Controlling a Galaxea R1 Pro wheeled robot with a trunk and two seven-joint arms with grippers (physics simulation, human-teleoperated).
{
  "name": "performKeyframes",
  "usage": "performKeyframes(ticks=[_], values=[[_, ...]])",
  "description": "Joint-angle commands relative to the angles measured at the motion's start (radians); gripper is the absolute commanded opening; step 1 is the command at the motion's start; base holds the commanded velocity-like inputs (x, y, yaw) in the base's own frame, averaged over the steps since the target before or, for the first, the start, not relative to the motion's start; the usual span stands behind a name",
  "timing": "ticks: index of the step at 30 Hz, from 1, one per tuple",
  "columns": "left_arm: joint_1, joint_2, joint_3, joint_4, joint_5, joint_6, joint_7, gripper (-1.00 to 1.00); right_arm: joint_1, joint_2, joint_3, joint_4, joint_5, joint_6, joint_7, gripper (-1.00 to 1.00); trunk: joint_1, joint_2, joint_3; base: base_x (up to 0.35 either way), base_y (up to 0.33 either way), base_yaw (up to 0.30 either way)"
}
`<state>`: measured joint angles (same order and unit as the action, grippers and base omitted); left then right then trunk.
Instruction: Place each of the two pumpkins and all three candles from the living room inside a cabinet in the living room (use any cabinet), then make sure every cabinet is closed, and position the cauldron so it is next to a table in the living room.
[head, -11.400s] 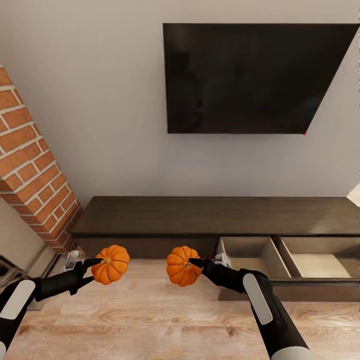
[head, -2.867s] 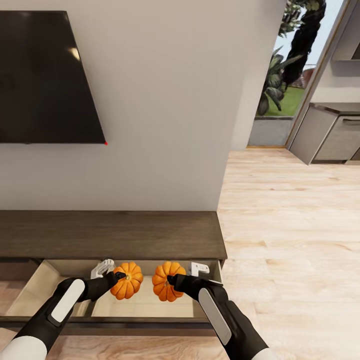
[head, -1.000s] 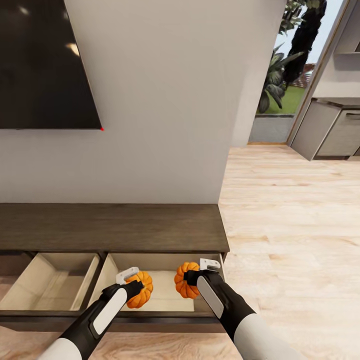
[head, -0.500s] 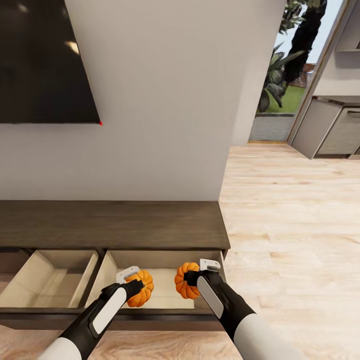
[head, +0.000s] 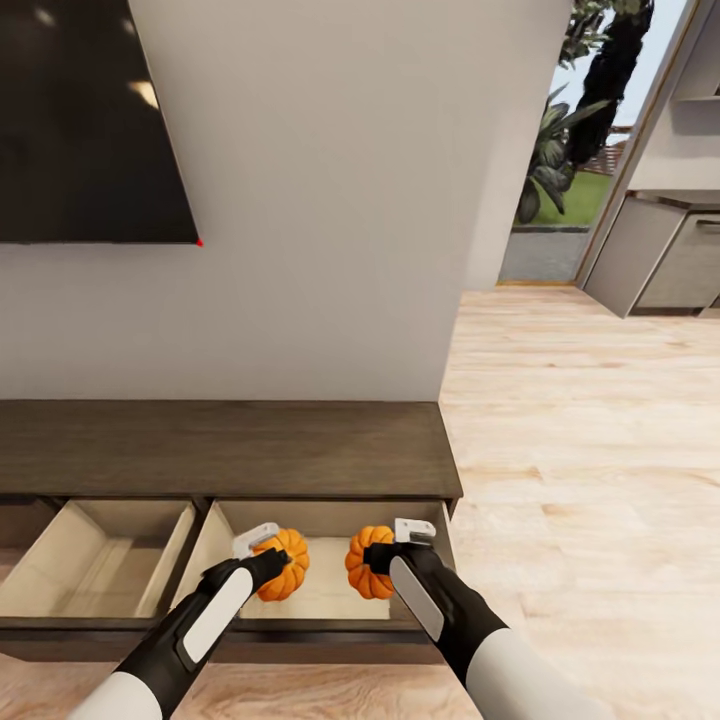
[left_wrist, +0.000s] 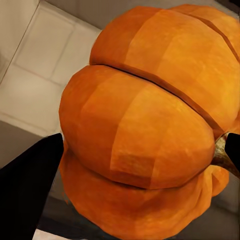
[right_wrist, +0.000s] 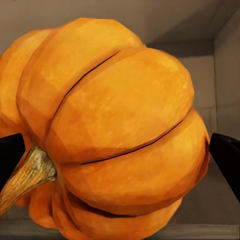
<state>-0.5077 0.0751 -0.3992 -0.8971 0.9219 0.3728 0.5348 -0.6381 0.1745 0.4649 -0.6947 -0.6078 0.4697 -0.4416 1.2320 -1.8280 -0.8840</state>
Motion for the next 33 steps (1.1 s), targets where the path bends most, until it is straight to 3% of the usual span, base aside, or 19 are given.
performKeyframes(ticks=[1, 14, 29, 33], values=[[0.000, 0.000, 0.000, -0.001, -0.001, 0.002, 0.001, -1.00, 0.000, 0.000, 0.001, 0.000, 0.001, 0.000, 0.000, -1.00, 0.000, 0.000, 0.000, 0.226, 0.078, 0.000], [0.000, -0.001, -0.003, -0.003, -0.001, 0.006, 0.002, -1.00, 0.000, 0.000, 0.003, 0.000, 0.001, 0.000, 0.000, -1.00, 0.000, 0.000, 0.000, 0.101, 0.052, 0.000], [0.000, 0.009, -0.001, -0.001, -0.001, 0.041, -0.003, -1.00, 0.000, 0.000, 0.003, -0.003, -0.007, 0.008, 0.001, -1.00, 0.058, -0.105, -0.047, 0.002, 0.001, 0.000], [0.000, 0.013, 0.000, 0.001, -0.001, 0.048, -0.058, -1.00, 0.000, 0.000, 0.003, -0.005, -0.007, 0.007, 0.001, -1.00, 0.073, -0.133, -0.060, 0.000, 0.000, 0.000]])
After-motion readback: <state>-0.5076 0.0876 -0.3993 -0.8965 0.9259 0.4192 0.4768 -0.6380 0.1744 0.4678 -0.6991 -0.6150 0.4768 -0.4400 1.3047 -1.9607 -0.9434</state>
